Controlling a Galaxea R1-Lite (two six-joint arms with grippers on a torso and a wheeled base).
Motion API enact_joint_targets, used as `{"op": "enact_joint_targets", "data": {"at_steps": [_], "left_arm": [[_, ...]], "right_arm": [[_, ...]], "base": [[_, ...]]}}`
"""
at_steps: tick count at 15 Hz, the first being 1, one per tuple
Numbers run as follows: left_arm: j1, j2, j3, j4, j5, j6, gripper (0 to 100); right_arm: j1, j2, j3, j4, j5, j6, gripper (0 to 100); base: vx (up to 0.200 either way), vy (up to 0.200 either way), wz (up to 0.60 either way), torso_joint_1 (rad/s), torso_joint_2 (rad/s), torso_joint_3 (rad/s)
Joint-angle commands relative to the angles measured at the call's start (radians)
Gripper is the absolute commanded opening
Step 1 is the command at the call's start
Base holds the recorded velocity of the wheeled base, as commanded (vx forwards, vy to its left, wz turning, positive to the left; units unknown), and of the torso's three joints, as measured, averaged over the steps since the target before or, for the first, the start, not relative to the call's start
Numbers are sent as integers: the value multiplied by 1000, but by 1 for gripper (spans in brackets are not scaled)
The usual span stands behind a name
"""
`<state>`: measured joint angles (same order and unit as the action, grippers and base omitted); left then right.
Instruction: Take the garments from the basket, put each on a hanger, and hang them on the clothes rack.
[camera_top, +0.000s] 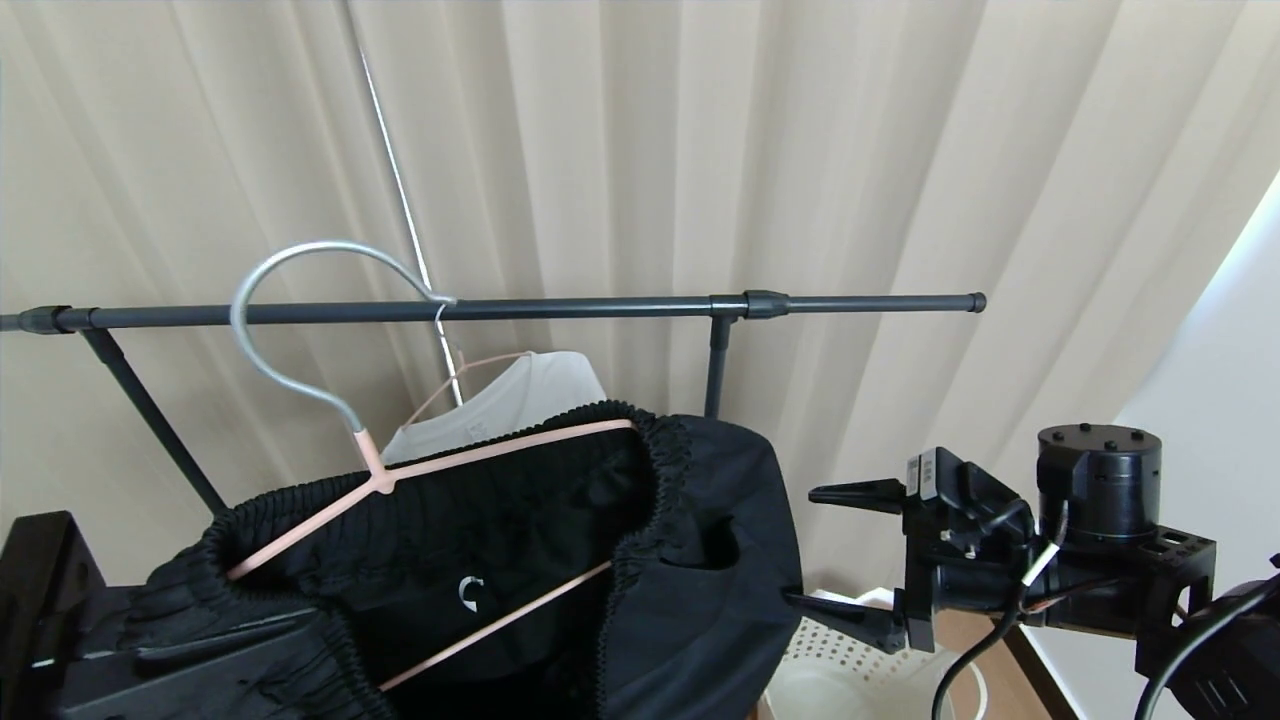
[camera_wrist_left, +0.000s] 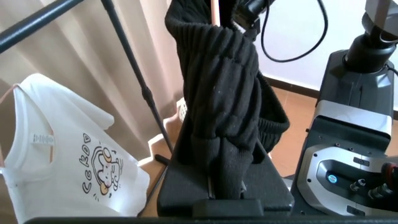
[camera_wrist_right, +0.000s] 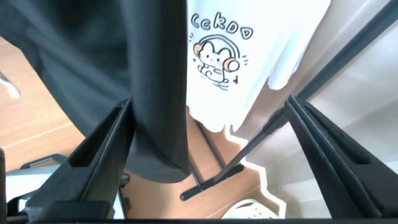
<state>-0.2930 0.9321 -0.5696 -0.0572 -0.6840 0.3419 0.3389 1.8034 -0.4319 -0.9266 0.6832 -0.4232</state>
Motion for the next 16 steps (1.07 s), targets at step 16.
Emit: {"op": "enact_joint_targets", "data": {"at_steps": [16], "left_arm": [[14,211,125,-3,60,-17,0]], "right_arm": [[32,-167,24,2,-8,0,100]], "base": [[0,0,0,0,0,0]]}}
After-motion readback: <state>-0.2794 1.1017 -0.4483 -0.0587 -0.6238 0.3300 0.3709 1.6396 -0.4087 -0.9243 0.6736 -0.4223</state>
